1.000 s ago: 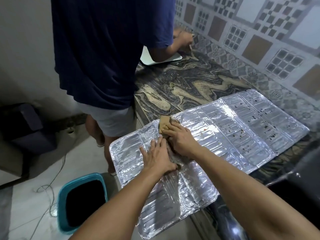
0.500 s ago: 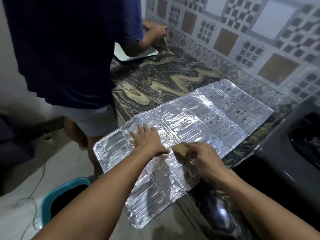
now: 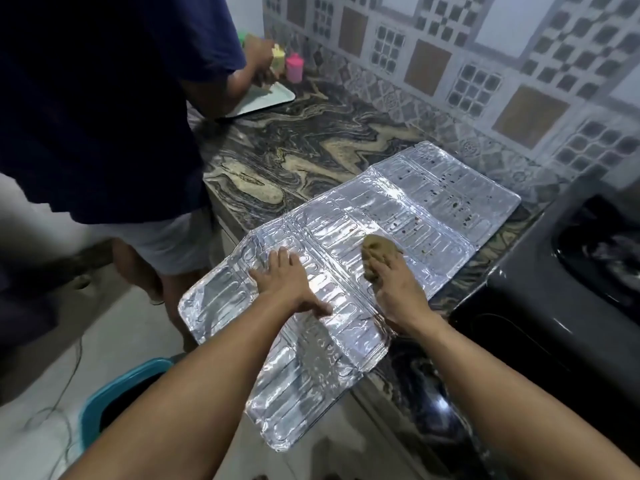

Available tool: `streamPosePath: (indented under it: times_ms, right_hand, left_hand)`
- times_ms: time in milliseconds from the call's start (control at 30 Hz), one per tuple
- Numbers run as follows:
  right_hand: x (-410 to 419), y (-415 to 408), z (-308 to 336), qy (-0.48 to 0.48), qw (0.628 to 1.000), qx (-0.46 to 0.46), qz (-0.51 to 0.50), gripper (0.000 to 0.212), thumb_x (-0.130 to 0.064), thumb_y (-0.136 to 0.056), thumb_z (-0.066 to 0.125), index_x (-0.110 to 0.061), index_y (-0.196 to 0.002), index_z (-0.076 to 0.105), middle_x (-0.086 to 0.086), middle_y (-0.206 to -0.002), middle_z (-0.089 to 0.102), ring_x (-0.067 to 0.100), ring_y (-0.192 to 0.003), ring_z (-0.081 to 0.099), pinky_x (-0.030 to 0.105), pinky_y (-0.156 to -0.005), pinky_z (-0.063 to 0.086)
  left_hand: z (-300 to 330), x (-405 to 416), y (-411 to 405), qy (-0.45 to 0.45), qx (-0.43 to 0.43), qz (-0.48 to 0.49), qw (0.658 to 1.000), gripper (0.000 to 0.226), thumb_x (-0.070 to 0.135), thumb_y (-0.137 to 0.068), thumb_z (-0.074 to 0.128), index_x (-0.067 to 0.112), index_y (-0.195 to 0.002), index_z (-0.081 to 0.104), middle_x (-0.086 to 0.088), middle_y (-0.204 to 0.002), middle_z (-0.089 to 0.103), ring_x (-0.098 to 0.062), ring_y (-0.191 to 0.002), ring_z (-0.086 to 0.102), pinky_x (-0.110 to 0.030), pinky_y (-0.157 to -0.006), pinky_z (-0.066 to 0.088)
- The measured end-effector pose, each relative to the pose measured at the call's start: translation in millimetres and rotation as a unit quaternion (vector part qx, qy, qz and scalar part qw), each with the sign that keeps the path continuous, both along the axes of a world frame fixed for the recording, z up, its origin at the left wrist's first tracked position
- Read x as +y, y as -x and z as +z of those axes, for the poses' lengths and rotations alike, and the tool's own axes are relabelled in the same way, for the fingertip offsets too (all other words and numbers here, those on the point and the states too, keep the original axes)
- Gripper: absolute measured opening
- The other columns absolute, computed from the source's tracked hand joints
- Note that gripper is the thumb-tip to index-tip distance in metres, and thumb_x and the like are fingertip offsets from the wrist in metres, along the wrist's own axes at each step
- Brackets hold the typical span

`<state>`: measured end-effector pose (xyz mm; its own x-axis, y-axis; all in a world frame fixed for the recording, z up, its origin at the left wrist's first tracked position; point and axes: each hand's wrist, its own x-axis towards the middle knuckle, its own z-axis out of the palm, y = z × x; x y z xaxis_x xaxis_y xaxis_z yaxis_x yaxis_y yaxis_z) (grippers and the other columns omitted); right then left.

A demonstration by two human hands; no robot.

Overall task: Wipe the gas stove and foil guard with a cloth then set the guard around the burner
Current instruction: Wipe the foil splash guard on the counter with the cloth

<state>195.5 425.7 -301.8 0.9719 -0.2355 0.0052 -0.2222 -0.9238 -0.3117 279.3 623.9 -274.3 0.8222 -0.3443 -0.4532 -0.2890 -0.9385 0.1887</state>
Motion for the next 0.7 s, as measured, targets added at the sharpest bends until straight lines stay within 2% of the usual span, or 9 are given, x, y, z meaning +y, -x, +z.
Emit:
streamPosePath:
  times_ms: [67,167,233,300,400,467,533,633,700]
  right_hand:
    - [4,5,1,-0.01,1.0,0.004,-0.002,0.046,-0.02,-0.095,0.054,-0.024,-0.14,0.048,-0.001,-0.151,0.037,0.03,-0.138,0.031,0.048,-0.106,0.04]
    - [23,15,3,0.024,0.997,0.018,0.065,0.054,-0.013,-0.09,0.055,-0.022,-0.143,0.045,-0.003,-0.153,0.036,0.029,-0.143,0.024,0.048,-0.115,0.028]
    - [33,25,0,0.051,0.991,-0.026,0.118,0.055,-0.016,-0.086,0.058,-0.02,-0.14,0.049,0.002,-0.15,0.042,0.032,-0.142,0.03,0.049,-0.113,0.032]
    - [30,28,-6,0.047,0.989,-0.052,0.129,0.056,-0.017,-0.082,0.063,-0.02,-0.136,0.052,0.005,-0.145,0.049,0.032,-0.137,0.038,0.053,-0.107,0.037]
    - [7,9,-14,0.046,0.997,-0.069,0.0,0.055,-0.005,-0.081,0.058,-0.02,-0.134,0.051,0.005,-0.143,0.048,0.032,-0.132,0.039,0.058,-0.104,0.035]
    - [-10,-8,-17,0.032,0.99,-0.044,-0.133,0.061,0.0,-0.079,0.055,-0.019,-0.136,0.048,0.007,-0.146,0.041,0.036,-0.134,0.032,0.055,-0.109,0.03]
    - [-15,-21,-16,-0.005,0.981,-0.042,-0.189,0.062,0.004,-0.077,0.051,-0.016,-0.136,0.047,0.01,-0.145,0.04,0.037,-0.135,0.029,0.052,-0.111,0.029]
    - [10,-29,-15,-0.003,0.99,-0.093,-0.106,0.051,0.004,-0.085,0.05,-0.02,-0.129,0.049,0.003,-0.139,0.041,0.023,-0.121,0.039,0.041,-0.102,0.044]
    - [32,-33,-16,0.02,0.992,-0.121,0.005,0.042,-0.01,-0.091,0.055,-0.026,-0.128,0.045,-0.001,-0.139,0.039,0.02,-0.122,0.04,0.034,-0.089,0.053]
  left_hand:
    - [9,-6,-2,-0.022,0.006,-0.003,1.0,0.141,0.071,-0.052,0.077,0.007,-0.153,0.001,-0.02,-0.159,-0.012,-0.043,-0.145,-0.01,-0.07,-0.111,-0.001]
    - [14,-12,-12,-0.008,0.003,-0.003,1.0,0.146,0.074,-0.054,0.073,0.001,-0.151,-0.007,-0.024,-0.156,-0.02,-0.043,-0.144,-0.016,-0.069,-0.11,-0.004]
    - [9,-9,-16,0.003,0.01,0.001,1.0,0.15,0.073,-0.054,0.074,0.0,-0.149,-0.015,-0.022,-0.156,-0.023,-0.039,-0.144,-0.019,-0.067,-0.111,-0.006]
    - [2,-3,-16,0.004,0.022,0.002,1.0,0.151,0.074,-0.053,0.074,0.002,-0.149,-0.019,-0.018,-0.156,-0.025,-0.035,-0.144,-0.022,-0.066,-0.11,-0.007]
    - [-5,3,-17,0.012,0.021,-0.005,1.0,0.151,0.077,-0.052,0.071,0.005,-0.149,-0.019,-0.016,-0.156,-0.027,-0.032,-0.145,-0.023,-0.066,-0.111,-0.005]
    - [-6,4,-17,0.012,0.018,-0.009,1.0,0.151,0.079,-0.051,0.07,0.006,-0.149,-0.019,-0.015,-0.156,-0.027,-0.031,-0.145,-0.023,-0.065,-0.113,-0.004]
    - [-7,5,-17,0.009,0.013,-0.012,1.0,0.151,0.081,-0.05,0.068,0.007,-0.15,-0.018,-0.014,-0.156,-0.026,-0.03,-0.145,-0.022,-0.064,-0.113,-0.004]
    - [-9,6,-18,0.01,0.01,-0.015,1.0,0.152,0.083,-0.049,0.067,0.007,-0.15,-0.018,-0.013,-0.156,-0.027,-0.029,-0.145,-0.022,-0.063,-0.113,-0.005]
    - [-10,6,-20,0.015,0.01,-0.014,1.0,0.153,0.083,-0.049,0.067,0.006,-0.15,-0.018,-0.013,-0.156,-0.027,-0.028,-0.145,-0.022,-0.062,-0.114,-0.004]
